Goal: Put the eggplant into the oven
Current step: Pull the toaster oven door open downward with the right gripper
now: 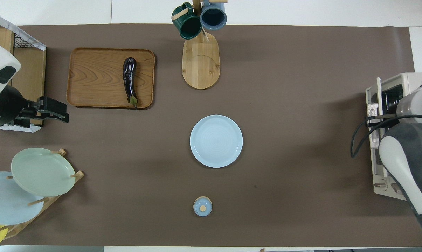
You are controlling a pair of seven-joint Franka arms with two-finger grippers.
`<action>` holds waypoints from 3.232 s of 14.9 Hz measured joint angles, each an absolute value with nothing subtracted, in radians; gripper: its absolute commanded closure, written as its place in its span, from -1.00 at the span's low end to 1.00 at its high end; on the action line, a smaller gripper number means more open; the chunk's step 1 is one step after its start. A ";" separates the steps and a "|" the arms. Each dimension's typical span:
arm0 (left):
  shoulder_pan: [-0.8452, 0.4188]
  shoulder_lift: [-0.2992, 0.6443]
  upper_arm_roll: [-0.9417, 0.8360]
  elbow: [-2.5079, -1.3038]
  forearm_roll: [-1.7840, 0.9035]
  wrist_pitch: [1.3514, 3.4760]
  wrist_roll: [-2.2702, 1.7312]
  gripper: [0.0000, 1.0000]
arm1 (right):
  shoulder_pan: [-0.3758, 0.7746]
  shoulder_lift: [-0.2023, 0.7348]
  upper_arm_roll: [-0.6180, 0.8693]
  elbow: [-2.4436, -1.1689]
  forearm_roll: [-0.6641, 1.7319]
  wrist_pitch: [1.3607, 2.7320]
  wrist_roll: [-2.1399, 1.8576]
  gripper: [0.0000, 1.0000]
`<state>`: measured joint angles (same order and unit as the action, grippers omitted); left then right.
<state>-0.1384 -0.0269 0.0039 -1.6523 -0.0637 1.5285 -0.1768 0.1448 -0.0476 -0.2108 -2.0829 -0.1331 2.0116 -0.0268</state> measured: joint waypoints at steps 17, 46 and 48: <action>-0.138 -0.027 0.004 -1.652 -0.064 1.529 -0.177 -1.00 | 0.227 0.048 -0.192 -2.267 -0.091 2.357 0.062 1.00; -0.138 -0.027 0.004 -1.652 -0.064 1.528 -0.177 -1.00 | 0.366 0.137 -0.201 -2.250 -0.030 2.448 0.183 1.00; -0.138 -0.028 0.003 -1.652 -0.064 1.528 -0.177 -1.00 | 0.364 0.131 -0.205 -2.165 -0.027 2.319 0.185 1.00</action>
<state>-0.1385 -0.0277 0.0026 -1.6522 -0.0637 1.5277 -0.1768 0.3638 0.1314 -0.2046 -2.1655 -0.0270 2.3193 0.1853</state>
